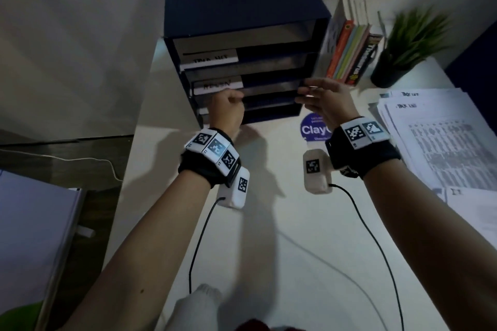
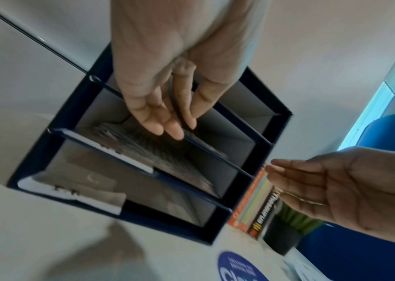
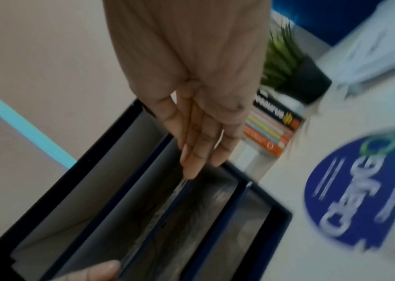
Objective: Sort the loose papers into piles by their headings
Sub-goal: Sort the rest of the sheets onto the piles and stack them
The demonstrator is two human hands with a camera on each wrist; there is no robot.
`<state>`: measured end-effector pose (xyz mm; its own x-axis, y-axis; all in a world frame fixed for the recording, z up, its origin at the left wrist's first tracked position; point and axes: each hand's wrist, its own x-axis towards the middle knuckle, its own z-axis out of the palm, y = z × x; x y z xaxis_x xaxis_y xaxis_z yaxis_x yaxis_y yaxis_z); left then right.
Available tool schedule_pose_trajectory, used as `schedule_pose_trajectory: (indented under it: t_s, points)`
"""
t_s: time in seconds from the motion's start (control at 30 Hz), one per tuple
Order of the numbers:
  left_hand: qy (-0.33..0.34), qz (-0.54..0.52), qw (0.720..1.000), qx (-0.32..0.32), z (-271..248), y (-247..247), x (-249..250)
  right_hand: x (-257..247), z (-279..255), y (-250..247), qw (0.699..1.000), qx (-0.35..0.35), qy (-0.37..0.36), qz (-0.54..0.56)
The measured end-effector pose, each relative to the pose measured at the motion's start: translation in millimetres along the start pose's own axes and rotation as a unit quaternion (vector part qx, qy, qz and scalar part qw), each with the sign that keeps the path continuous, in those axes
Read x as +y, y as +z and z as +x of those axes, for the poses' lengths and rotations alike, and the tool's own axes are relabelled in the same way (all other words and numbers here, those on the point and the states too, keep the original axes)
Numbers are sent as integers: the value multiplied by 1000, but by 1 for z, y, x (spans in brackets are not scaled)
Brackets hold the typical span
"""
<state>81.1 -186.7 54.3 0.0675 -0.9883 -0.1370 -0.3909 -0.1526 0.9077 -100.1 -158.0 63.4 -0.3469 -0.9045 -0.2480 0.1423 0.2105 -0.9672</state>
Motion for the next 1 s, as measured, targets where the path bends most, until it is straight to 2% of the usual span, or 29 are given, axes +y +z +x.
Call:
schedule_pose_trajectory:
  t_s: [0.17, 0.27, 0.43, 0.57, 0.63, 0.7, 0.87, 1.0]
  points:
    - [11, 67, 991, -119, -69, 56, 6, 11, -50, -92, 976, -3, -63, -210]
    - [2, 92, 980, -176, -106, 101, 4, 28, -79, -161, 953, 37, -62, -293]
    - [-29, 136, 952, -272, -174, 187, 16, 57, -129, -289, 904, 153, 7, -400]
    - [-71, 194, 926, -315, -215, 250, 13, 86, -148, -351, 864, 160, 105, -466]
    - [-85, 229, 914, -322, -233, 274, 10, 94, -157, -366, 824, 146, 170, -520]
    - [-96, 256, 916, -295, -249, 294, 8, 101, -167, -376, 804, 124, 197, -547]
    - [-70, 275, 928, -241, -288, 330, 14, 121, -173, -390, 797, 98, 178, -569]
    - [-87, 247, 934, -244, -309, 351, 23, 127, -173, -395, 799, 95, 164, -571]
